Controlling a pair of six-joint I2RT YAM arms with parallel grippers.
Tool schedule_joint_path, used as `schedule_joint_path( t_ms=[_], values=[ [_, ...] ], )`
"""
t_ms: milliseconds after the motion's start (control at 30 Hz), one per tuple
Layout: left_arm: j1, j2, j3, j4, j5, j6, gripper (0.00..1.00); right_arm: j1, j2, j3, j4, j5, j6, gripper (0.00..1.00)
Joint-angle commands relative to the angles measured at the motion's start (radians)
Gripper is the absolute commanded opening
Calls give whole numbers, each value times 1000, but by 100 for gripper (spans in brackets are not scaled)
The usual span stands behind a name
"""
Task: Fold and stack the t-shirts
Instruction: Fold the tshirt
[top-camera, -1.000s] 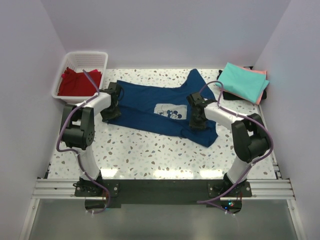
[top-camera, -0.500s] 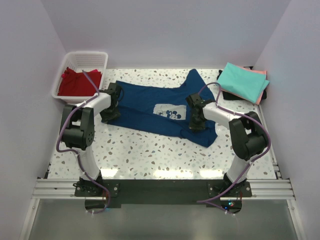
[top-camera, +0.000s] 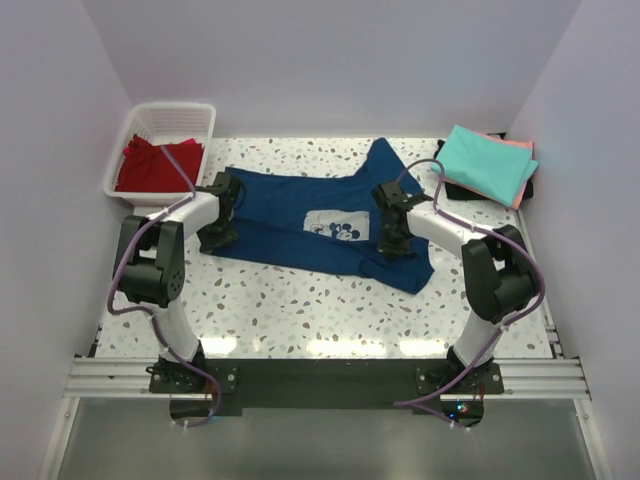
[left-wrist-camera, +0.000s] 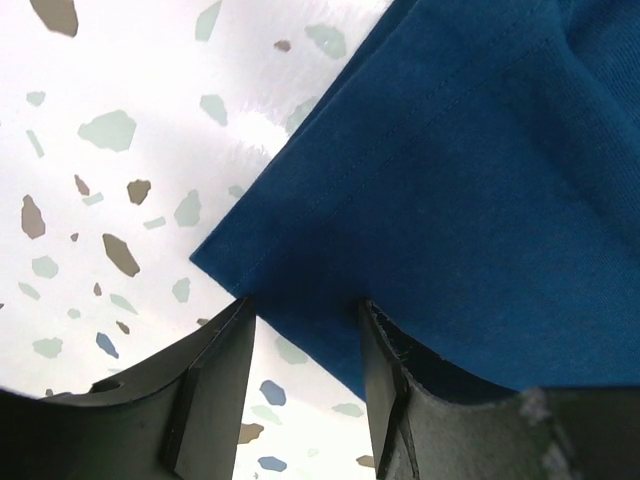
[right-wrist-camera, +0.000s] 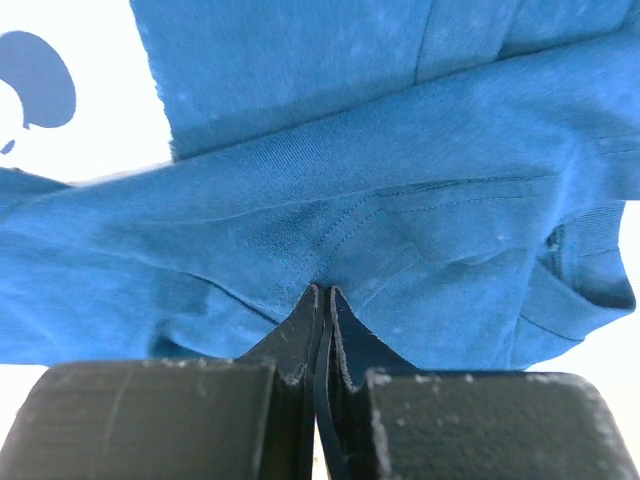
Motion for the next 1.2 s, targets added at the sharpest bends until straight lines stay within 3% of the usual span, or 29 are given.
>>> schedule_joint_path(
  t_ms=[0, 200, 400, 833, 1167],
  values=[
    [2, -45, -54, -41, -25, -20, 50, 7, -64, 57, -26, 39, -20, 0],
    [2, -91, -104, -47, -19, -32, 49, 10, -84, 29, 1, 50, -32, 0],
    [2, -128, -141, -58, -16, -37, 49, 10, -40, 133, 17, 64, -75, 0],
    [-7, -191, -190, -72, -2, -49, 49, 9, 264, 440, 47, 7, -170, 0],
    [-10, -211, -210, -76, 1, -49, 49, 9, 354, 560, 153, 121, -222, 0]
  ],
)
